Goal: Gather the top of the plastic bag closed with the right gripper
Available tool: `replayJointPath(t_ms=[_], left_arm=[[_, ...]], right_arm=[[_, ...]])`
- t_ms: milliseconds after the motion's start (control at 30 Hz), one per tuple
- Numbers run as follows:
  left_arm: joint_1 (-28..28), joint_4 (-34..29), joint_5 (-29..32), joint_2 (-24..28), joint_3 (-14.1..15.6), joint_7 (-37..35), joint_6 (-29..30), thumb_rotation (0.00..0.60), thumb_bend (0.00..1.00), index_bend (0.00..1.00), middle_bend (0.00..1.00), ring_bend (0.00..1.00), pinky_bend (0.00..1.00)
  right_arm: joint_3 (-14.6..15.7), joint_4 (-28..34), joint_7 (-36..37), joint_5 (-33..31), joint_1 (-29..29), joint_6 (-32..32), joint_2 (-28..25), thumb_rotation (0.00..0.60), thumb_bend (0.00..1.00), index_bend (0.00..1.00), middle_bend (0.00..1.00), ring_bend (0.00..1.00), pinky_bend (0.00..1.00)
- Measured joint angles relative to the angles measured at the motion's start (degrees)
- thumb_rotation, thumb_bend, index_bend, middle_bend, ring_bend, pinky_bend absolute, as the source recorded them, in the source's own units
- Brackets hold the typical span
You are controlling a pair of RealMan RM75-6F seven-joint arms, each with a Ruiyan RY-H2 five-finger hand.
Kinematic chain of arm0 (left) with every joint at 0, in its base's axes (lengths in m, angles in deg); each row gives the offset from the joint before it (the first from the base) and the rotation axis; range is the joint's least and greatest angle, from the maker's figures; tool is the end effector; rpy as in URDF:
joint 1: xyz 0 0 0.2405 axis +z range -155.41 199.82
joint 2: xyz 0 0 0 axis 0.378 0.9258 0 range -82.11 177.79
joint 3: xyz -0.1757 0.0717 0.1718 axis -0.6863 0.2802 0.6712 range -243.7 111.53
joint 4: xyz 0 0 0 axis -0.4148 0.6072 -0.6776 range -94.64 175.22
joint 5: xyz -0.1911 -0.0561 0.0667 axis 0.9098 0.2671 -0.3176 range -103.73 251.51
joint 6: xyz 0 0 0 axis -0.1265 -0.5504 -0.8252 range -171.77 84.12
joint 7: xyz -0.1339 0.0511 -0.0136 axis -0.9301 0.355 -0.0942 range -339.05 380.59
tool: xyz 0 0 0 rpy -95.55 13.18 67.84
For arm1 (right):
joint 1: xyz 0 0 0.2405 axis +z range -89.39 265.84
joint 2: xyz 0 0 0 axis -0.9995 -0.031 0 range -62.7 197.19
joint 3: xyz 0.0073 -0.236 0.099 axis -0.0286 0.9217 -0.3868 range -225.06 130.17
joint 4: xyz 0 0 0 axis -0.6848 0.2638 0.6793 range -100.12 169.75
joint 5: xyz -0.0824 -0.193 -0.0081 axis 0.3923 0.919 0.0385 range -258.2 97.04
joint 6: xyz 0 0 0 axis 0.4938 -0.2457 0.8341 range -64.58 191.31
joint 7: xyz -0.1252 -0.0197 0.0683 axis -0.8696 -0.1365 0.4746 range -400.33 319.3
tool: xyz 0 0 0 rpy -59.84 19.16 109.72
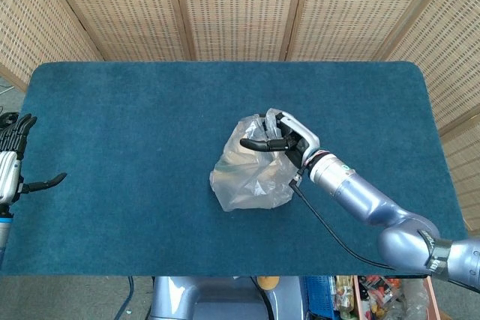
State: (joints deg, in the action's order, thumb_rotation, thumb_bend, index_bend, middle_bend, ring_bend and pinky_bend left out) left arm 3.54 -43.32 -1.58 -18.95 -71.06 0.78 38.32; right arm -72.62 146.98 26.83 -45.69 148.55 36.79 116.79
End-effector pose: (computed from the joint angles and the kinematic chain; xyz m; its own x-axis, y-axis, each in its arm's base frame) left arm -0.3048 0.2687 0.1711 0.1218 -0.0889 0.9886 0.9900 -0.0606 -0.1274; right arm -0.0064 -0.3653 0.1376 -0.8125 -0.5280 0.2472 -0.4927 0.3952 -0.7753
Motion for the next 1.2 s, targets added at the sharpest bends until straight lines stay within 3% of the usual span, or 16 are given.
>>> replayJointPath(t_ms=[267,333,400,467,667,1033,1200], left_arm=[[1.0,1.7,0.2,-1.9,-0.3,-0.7,-0.8,0.600,0.13,0.00,0.00,0.00,0.00],[1.1,2.3,-0.1,-2.2,-0.5,-0.9,-1.1,0.600,0.13,0.00,0.00,0.00,0.00],[1.2,2.8,-0.4,-2.5,-0.7,-1.2,-1.4,0.600,0.13,0.00,0.00,0.00,0.00],[1.2,3.1,-0.7,-2.6,-0.9,-1.3,-1.6,0.600,0.13,0.00,0.00,0.00,0.00],[1.3,3.8,-1.0,-2.9,-1.4,-1.6,-2.4,0.600,0.14,0.00,0.00,0.00,0.00],[1.3,4.9,-1.4,-3.6,-2.4,-2.3,-4.1,0.600,0.14,0.00,0.00,0.00,0.00],[1.5,5.1,-1.4,-3.7,-2.8,-2.5,-4.5,0.600,0.14,0.00,0.00,0.00,0.00]], right_arm=[[0.5,-0.4,-3.6,-8.3,4.5,1.7,-1.1,0.600,0.08,0.61,0.69,0.53,0.79],[0.8,-0.4,-4.7,-11.2,6.1,1.3,-1.2,0.600,0.12,0.63,0.69,0.53,0.82],[1.1,-0.3,-6.0,-14.5,7.8,0.8,-1.3,0.600,0.24,0.65,0.69,0.54,0.89],[1.5,-0.1,-8.0,-16.7,9.3,0.6,-1.4,0.600,0.46,0.69,0.70,0.55,0.92],[3.7,-0.2,-14.7,-18.2,12.2,1.7,-1.6,0.600,0.71,0.79,0.74,0.58,0.96],[6.0,-1.6,-21.4,-20.5,13.7,0.5,0.3,0.600,0.77,0.86,0.75,0.60,0.97],[6.1,-2.3,-22.8,-22.0,13.7,2.2,0.7,0.600,0.80,0.96,0.84,0.72,1.00]])
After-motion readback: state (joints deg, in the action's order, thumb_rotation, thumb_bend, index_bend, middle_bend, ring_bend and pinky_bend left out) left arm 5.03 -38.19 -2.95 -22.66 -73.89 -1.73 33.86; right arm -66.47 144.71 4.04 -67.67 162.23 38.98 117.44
